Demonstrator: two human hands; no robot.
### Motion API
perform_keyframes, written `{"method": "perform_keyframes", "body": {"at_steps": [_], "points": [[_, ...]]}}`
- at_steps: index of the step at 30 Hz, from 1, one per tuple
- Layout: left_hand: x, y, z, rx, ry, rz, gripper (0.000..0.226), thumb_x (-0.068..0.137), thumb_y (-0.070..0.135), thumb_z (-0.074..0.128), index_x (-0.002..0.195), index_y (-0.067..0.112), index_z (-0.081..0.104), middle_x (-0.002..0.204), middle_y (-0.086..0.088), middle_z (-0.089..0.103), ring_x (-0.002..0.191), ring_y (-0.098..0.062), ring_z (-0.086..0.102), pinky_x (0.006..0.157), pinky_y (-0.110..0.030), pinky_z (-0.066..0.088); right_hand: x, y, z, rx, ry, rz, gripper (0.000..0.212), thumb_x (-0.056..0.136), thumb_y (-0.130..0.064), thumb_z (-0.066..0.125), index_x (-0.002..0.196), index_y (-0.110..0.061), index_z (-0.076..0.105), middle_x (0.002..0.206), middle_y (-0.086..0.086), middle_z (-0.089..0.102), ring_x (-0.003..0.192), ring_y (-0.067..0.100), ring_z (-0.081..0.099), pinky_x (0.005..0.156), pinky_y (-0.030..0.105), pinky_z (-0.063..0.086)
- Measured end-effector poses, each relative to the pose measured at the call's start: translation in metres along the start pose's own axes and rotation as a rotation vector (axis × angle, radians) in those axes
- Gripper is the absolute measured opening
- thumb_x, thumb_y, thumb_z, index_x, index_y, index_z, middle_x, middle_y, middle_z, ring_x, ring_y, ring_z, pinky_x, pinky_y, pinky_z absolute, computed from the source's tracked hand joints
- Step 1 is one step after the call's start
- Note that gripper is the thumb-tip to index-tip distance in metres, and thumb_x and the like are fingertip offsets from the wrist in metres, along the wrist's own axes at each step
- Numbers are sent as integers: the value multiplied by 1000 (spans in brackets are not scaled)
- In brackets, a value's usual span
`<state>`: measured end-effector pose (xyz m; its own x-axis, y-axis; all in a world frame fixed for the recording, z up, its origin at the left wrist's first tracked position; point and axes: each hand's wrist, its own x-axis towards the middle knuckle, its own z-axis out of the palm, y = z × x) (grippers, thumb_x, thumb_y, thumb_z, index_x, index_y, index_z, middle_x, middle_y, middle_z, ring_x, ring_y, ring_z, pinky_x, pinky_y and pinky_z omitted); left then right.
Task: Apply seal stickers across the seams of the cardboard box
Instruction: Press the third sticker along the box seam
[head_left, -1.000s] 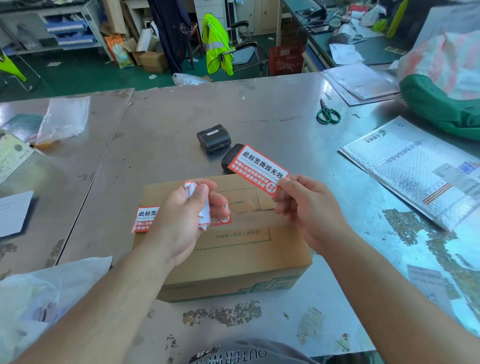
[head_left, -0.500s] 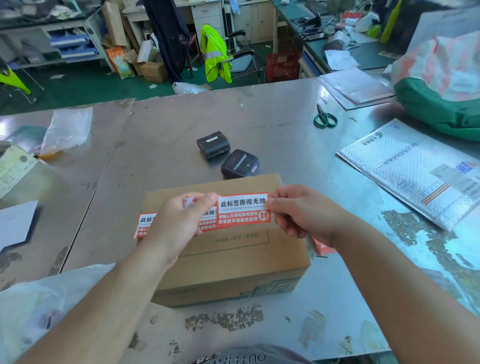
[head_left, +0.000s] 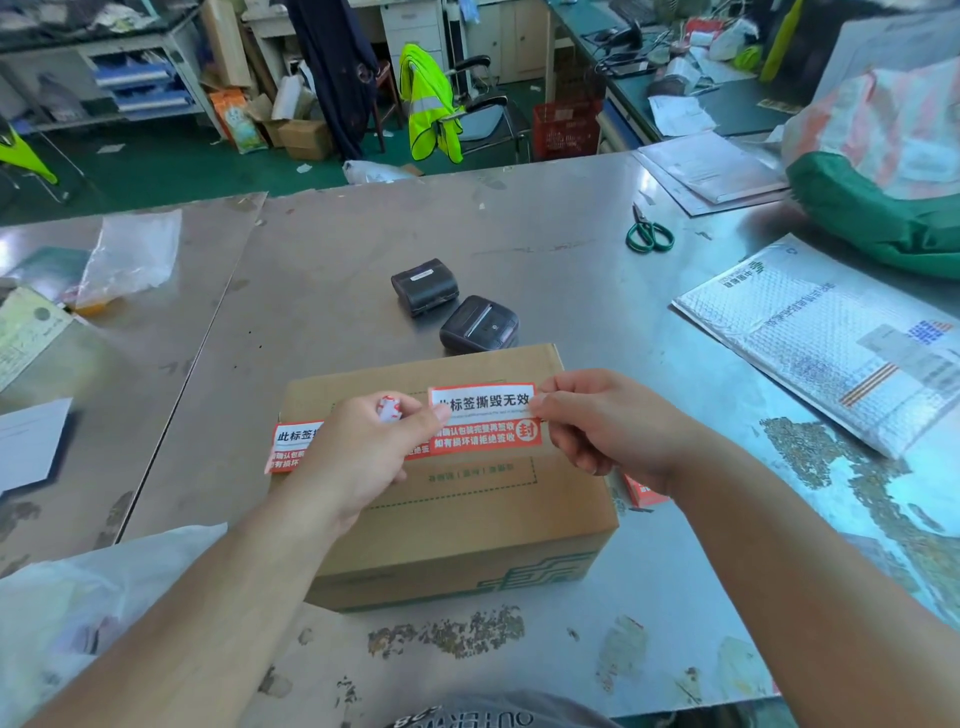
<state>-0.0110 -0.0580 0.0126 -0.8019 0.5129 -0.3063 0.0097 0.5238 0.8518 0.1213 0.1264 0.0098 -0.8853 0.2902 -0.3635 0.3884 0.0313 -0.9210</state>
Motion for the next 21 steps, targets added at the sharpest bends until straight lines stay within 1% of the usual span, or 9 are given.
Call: {"method": "perform_keyframes", "body": {"at_steps": [4, 7, 10, 12, 13, 15, 17, 19, 21], "points": [[10, 15, -1, -32, 19, 9, 25, 88, 36, 69, 73, 17, 63, 34, 15, 43, 39, -6, 40, 60, -27, 40, 9, -11, -4, -88, 134, 3, 25, 95, -29, 64, 71, -19, 61, 53, -1, 52, 42, 13, 42, 43, 24, 32], [17, 24, -1, -1, 38, 16, 27, 87, 41, 68, 72, 19, 63, 32, 16, 42, 47, -15, 40, 61, -28, 38, 15, -19, -7, -143, 215, -8, 30, 94, -33, 67, 68, -18, 61, 49, -3, 50, 43, 14, 42, 43, 25, 33], [21, 22, 3, 67, 82, 32, 30, 85, 42, 69, 68, 19, 61, 43, 14, 51, 50, -17, 44, 57, -27, 37, 18, -21, -8, -168, 229, 17, 33, 93, -36, 68, 66, -19, 62, 51, -3, 49, 44, 14, 43, 47, 26, 33], [21, 16, 6, 111, 102, 42, 32, 84, 42, 71, 66, 18, 61, 57, 7, 60, 49, -14, 47, 56, -26, 36, 20, -18, -7, -200, 234, 37, 32, 92, -38, 69, 67, -19, 63, 53, -1, 50, 46, 16, 46, 50, 29, 34], [20, 13, 7, 123, 113, 47, 32, 84, 42, 71, 66, 17, 62, 60, 5, 61, 48, -12, 48, 54, -25, 36, 21, -16, -6, -218, 234, 44, 32, 91, -40, 69, 68, -18, 64, 55, 0, 51, 49, 18, 47, 53, 30, 36], [18, 10, 8, 146, 147, 61, 32, 83, 43, 72, 68, 16, 65, 62, 5, 66, 50, -11, 53, 53, -25, 37, 23, -14, -4, -244, 231, 45, 32, 91, -42, 68, 73, -15, 66, 56, 3, 53, 53, 21, 49, 57, 33, 38], [19, 8, 6, 157, 191, 86, 30, 82, 46, 72, 70, 18, 69, 65, 6, 70, 58, -13, 61, 56, -26, 42, 23, -14, -3, -239, 229, 26, 32, 91, -41, 67, 74, -14, 66, 55, 1, 52, 51, 19, 48, 59, 32, 39], [21, 7, 4, 136, 220, 103, 26, 80, 48, 73, 71, 24, 72, 65, 9, 72, 64, -11, 66, 61, -28, 47, 24, -16, -2, -218, 235, -4, 31, 92, -39, 67, 74, -14, 66, 53, -2, 51, 48, 17, 47, 57, 31, 40], [23, 7, 3, 88, 205, 96, 20, 81, 47, 73, 75, 28, 74, 64, 13, 72, 62, -6, 67, 62, -27, 50, 25, -19, -1, -208, 248, -27, 31, 94, -37, 66, 74, -13, 66, 48, -6, 50, 45, 14, 46, 53, 28, 40]]}}
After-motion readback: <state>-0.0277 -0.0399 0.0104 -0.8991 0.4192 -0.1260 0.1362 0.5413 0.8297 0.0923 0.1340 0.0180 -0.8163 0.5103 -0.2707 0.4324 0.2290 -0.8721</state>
